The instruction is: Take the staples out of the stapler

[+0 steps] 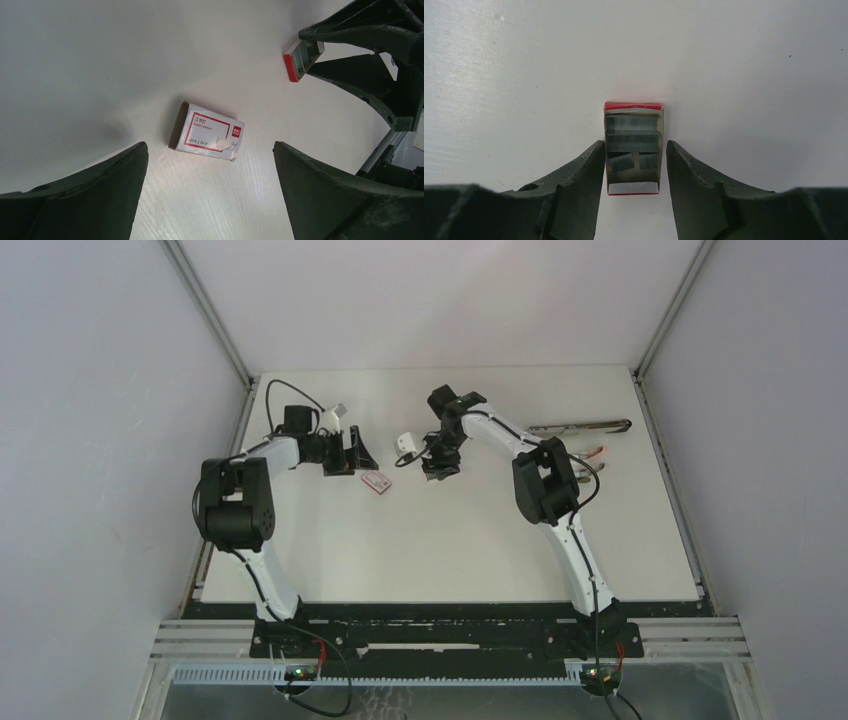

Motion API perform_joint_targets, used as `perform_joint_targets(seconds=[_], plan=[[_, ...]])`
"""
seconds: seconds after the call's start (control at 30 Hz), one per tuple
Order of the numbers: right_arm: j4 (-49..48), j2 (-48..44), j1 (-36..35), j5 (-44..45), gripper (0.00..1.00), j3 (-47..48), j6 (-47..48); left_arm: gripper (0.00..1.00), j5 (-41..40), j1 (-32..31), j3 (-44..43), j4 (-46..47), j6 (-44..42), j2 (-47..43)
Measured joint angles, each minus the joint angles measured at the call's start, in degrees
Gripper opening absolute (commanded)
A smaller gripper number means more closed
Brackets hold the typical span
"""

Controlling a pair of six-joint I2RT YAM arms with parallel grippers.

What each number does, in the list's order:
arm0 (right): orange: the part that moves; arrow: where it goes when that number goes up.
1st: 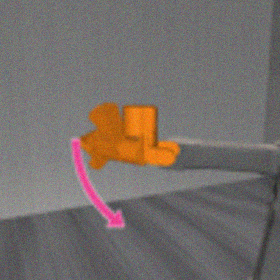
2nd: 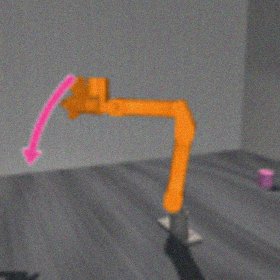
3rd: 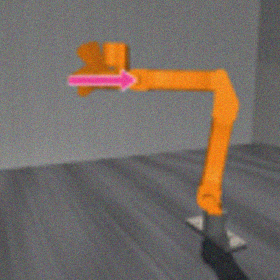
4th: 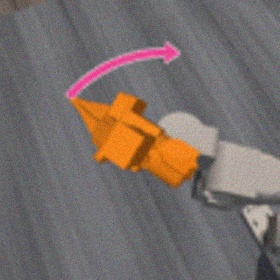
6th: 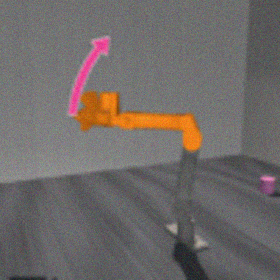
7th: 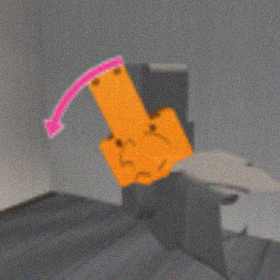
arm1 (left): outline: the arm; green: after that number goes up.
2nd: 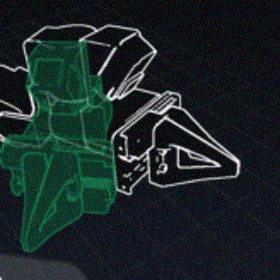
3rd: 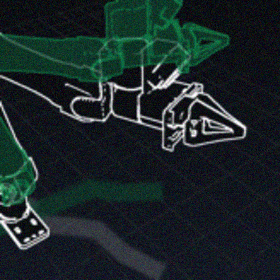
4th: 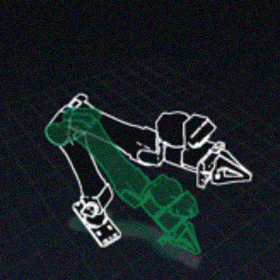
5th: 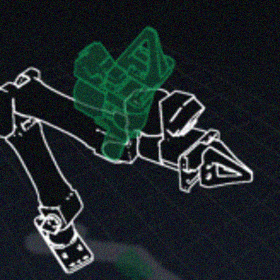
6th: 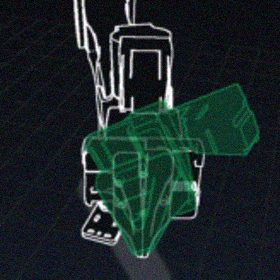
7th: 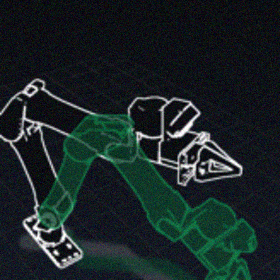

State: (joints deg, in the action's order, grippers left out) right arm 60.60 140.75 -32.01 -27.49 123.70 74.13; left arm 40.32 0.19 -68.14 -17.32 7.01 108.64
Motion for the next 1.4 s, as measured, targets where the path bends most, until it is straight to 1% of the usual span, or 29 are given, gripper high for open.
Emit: perform_joint_targets(seconds=[0.07,0.13,0.33,0.7,0.97,1.17,1.4], plan=[[-0.02,0.00,0.00,0.04,0.48,0.02,-0.52,1.00,0.02,0.00,0.00,0.24,0.02,0.00],[-0.09,0.02,0.00,0.11,0.44,0.02,-1.09,1.00,0.04,0.00,0.20,0.61,0.07,0.00],[-0.02,0.04,0.00,0.22,0.39,0.00,-2.49,1.00,0.20,0.00,0.92,0.96,0.66,0.00],[-1.64,-0.76,0.00,-0.20,0.38,-1.57,-7.19,1.00,-0.04,0.00,0.92,2.86,3.08,0.02],[-3.89,-3.91,-0.02,-0.20,0.38,-5.14,-16.46,1.00,-0.42,-0.07,0.92,4.72,5.51,0.39],[-8.63,-8.55,-1.09,1.33,0.38,-11.54,-23.23,1.00,-0.90,-0.76,0.92,6.45,7.63,1.97],[-14.40,-13.22,-4.09,4.02,0.38,-20.50,-29.38,1.00,-0.83,-2.45,1.46,7.87,9.16,1.97]])
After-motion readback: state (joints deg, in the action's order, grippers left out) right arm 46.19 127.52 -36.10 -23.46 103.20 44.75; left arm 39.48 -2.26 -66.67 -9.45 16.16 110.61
